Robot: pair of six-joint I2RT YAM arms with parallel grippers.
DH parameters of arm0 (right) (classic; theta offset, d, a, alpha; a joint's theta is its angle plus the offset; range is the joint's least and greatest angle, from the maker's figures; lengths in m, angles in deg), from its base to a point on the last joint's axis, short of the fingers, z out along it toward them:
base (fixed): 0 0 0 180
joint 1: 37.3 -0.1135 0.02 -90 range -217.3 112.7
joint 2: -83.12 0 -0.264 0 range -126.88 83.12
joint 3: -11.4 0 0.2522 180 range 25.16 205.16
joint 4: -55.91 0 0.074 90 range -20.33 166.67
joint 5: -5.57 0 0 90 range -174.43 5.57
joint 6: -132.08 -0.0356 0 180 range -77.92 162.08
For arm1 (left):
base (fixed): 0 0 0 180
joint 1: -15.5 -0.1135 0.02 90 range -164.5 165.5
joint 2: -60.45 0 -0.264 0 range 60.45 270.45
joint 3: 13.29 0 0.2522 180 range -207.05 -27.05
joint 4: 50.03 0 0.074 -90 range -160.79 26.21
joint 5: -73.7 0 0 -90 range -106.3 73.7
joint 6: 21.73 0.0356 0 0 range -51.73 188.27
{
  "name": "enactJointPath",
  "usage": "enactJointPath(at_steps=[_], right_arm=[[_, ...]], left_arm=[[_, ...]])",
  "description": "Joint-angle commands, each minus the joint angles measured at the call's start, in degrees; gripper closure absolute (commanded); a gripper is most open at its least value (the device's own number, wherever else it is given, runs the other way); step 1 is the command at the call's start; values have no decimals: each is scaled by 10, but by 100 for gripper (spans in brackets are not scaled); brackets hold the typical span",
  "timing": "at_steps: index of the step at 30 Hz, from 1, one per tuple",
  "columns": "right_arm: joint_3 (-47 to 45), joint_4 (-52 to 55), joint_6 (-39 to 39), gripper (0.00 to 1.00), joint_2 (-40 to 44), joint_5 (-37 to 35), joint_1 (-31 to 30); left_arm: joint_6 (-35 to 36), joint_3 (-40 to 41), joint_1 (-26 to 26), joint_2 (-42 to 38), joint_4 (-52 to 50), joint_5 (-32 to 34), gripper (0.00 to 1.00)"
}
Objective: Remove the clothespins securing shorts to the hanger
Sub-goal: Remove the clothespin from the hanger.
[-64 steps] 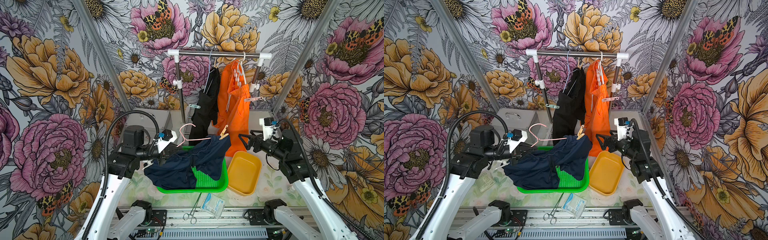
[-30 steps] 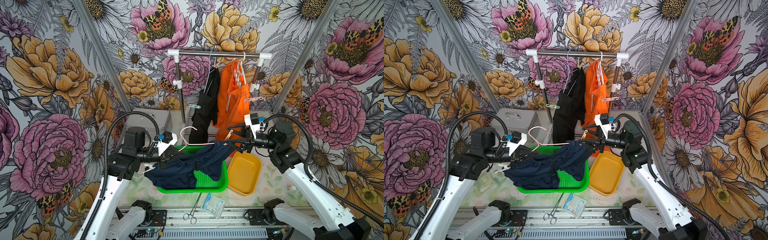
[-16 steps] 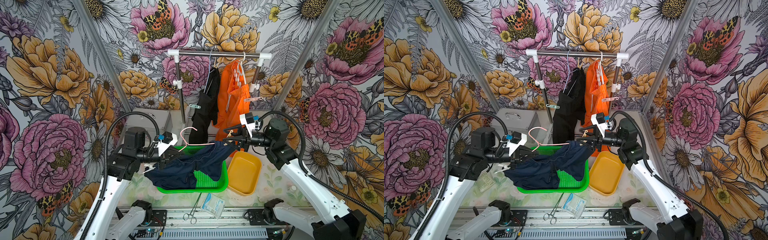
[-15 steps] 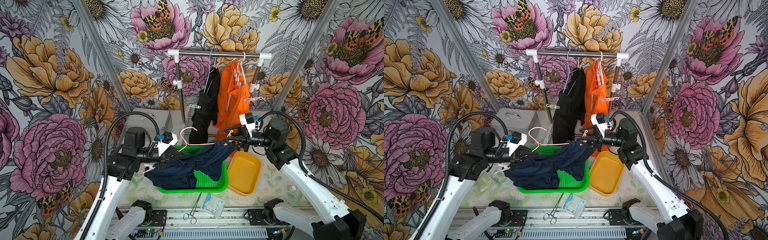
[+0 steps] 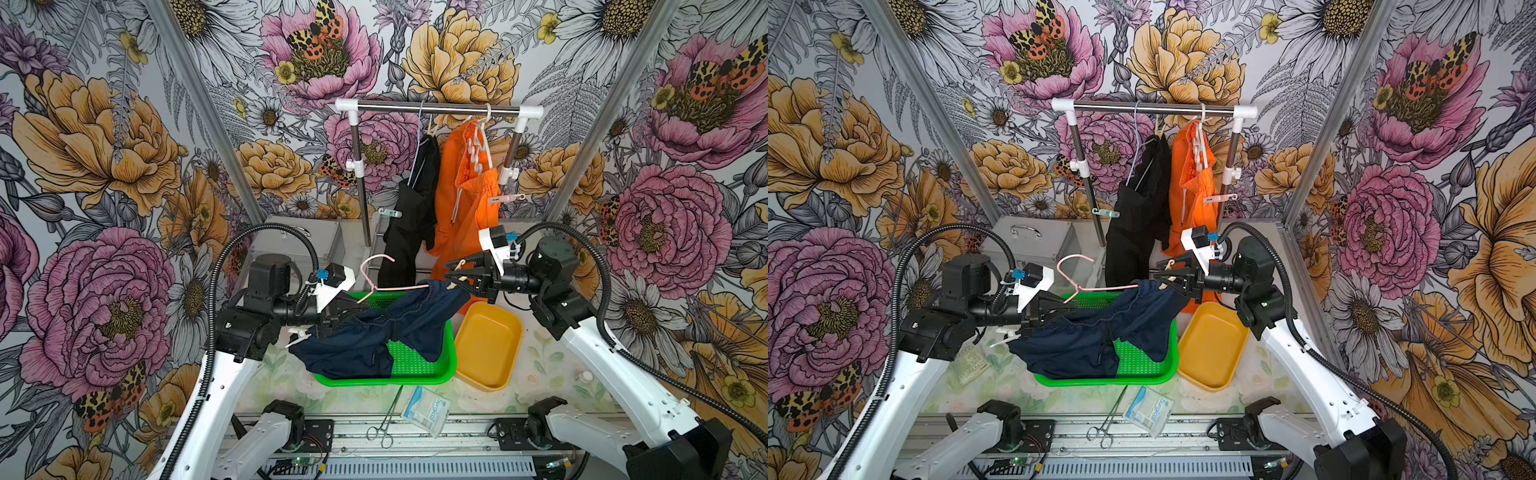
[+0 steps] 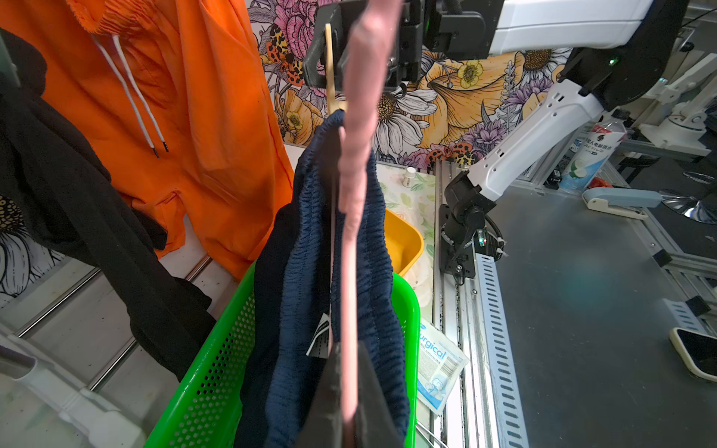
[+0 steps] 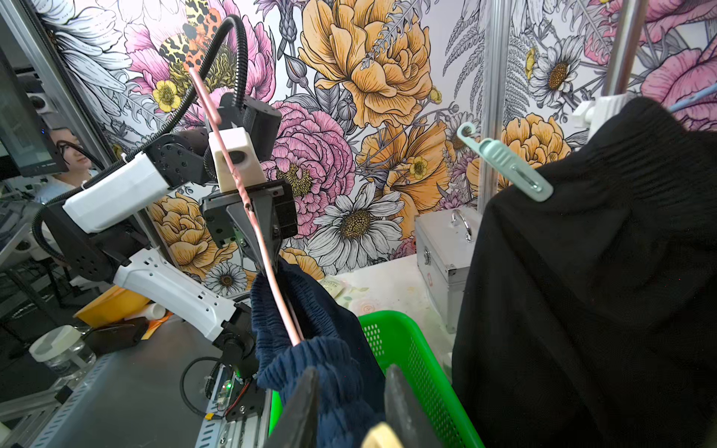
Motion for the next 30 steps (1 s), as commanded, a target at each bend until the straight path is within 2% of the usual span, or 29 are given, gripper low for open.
enactJointPath(at_steps=[1, 9, 11, 13, 15, 18, 23, 30], right_arm=[[18, -8, 3, 77, 2, 0, -4], [20, -4, 2, 84, 4, -9, -6], [20, -1, 3, 68, 5, -13, -7], [19, 5, 7, 61, 5, -13, -7], [19, 18, 20, 49, 7, -4, -7], [17, 32, 41, 39, 12, 0, -7], [22, 38, 59, 35, 15, 20, -6], [54, 61, 95, 34, 7, 36, -4]], left_arm=[[-3, -9, 6, -6, 16, -6, 100], [-3, -6, 7, -6, 14, -3, 100], [-3, -6, 7, -6, 13, -1, 100], [-3, -8, 7, -6, 13, 0, 100], [-1, -9, 6, -5, 12, -2, 100], [11, -13, -8, -4, 9, -28, 100], [20, -20, -46, -4, 8, -104, 100], [15, -22, -49, -5, 5, -126, 100]])
